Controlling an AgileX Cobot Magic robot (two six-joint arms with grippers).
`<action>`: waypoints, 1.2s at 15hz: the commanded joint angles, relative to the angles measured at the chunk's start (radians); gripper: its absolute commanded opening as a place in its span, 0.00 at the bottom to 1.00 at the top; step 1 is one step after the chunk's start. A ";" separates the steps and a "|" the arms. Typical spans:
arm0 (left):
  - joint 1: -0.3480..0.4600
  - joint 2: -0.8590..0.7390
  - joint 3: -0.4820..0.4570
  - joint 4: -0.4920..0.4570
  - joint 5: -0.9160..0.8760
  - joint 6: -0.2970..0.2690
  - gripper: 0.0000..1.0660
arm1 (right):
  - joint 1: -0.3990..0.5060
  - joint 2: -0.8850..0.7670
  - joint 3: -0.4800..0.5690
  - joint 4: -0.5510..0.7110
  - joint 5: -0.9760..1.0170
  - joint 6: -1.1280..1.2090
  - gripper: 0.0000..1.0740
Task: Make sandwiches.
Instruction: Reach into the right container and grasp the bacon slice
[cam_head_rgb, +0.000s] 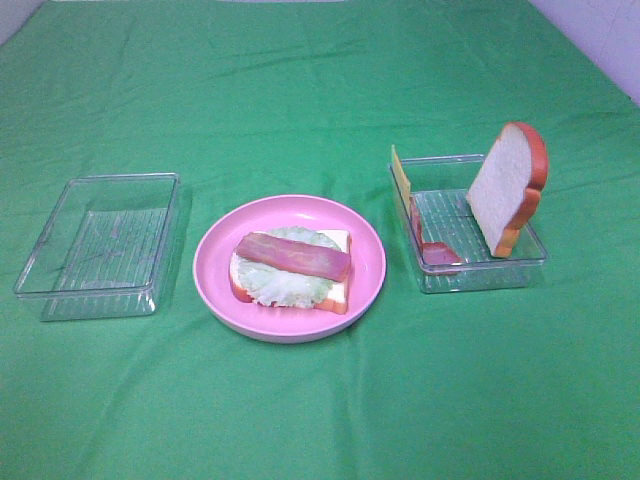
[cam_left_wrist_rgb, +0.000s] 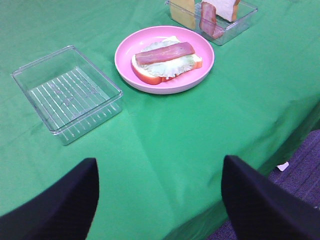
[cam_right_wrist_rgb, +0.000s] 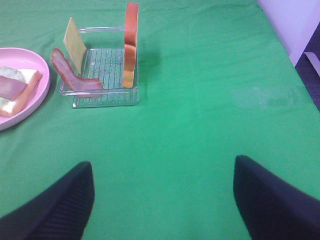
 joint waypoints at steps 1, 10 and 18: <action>-0.002 -0.023 0.002 -0.006 -0.013 0.003 0.63 | -0.004 -0.011 0.002 -0.001 -0.012 -0.009 0.68; -0.002 -0.023 0.002 -0.006 -0.013 0.002 0.63 | -0.004 0.008 -0.002 -0.001 -0.021 -0.009 0.68; -0.002 -0.022 0.002 -0.013 -0.014 0.002 0.63 | -0.004 0.539 -0.121 0.135 -0.171 -0.010 0.68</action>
